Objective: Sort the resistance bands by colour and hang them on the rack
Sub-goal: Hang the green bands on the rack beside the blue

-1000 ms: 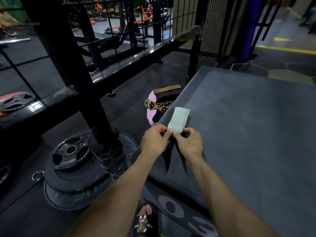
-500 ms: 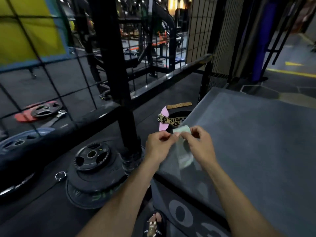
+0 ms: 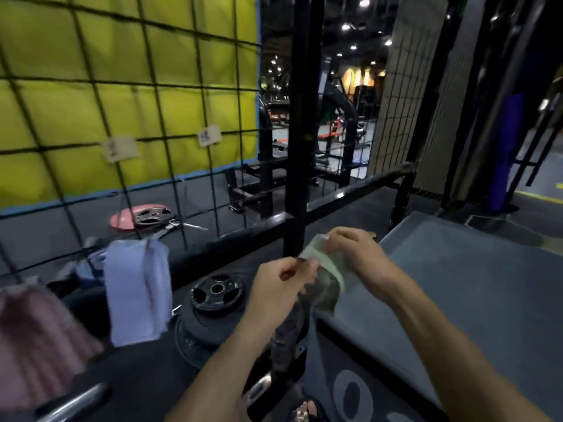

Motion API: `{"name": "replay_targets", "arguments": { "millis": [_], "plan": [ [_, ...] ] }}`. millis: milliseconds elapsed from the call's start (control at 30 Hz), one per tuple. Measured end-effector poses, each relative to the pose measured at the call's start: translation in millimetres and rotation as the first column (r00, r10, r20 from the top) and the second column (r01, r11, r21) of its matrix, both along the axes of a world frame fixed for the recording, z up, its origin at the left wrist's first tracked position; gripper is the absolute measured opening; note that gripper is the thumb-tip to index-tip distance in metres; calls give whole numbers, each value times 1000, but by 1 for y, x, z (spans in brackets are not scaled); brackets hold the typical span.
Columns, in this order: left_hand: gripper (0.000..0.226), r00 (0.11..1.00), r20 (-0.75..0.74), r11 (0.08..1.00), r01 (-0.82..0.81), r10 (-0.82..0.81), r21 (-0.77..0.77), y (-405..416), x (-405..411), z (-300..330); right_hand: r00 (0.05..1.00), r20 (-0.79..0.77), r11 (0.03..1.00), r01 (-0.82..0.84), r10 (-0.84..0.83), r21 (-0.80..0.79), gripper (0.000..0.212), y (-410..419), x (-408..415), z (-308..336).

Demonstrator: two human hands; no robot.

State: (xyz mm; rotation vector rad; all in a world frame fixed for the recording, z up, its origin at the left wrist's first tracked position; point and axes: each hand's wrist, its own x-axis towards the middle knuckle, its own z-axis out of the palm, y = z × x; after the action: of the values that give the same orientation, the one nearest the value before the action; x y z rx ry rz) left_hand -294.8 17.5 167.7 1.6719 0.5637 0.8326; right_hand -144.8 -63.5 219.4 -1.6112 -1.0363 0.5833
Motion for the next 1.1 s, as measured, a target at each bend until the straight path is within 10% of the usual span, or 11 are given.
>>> {"name": "replay_targets", "arguments": {
  "millis": [100, 300, 633, 767, 900, 1100],
  "plan": [
    [18, 997, -3, 974, -76, 79, 215, 7, -45, 13, 957, -108, 958, -277, 269, -70, 24, 5, -10, 38],
    [107, 982, -162, 945, 139, -94, 297, 18, -93, 47, 786, -64, 731, -599, 615, -328, 25, 29, -43, 81],
    [36, 955, -296, 937, 103, -1, 332, 35, -124, 68, 718, -9, 643, -628, 696, -438, 43, 60, -64, 80],
    [44, 885, -463, 898, 157, 57, 411, 42, -128, 74, 637, 91, 563, -594, 765, -575, 41, 72, -68, 77],
    [56, 775, -632, 934, 241, -23, 262, 44, -126, 73, 550, 220, 528, -499, 806, -687, 33, 84, -68, 79],
    [45, 839, -493, 972, 227, -230, -68, 56, -128, 65, 492, 163, 468, -598, 855, -650, 29, 96, -55, 73]
  ]
}}
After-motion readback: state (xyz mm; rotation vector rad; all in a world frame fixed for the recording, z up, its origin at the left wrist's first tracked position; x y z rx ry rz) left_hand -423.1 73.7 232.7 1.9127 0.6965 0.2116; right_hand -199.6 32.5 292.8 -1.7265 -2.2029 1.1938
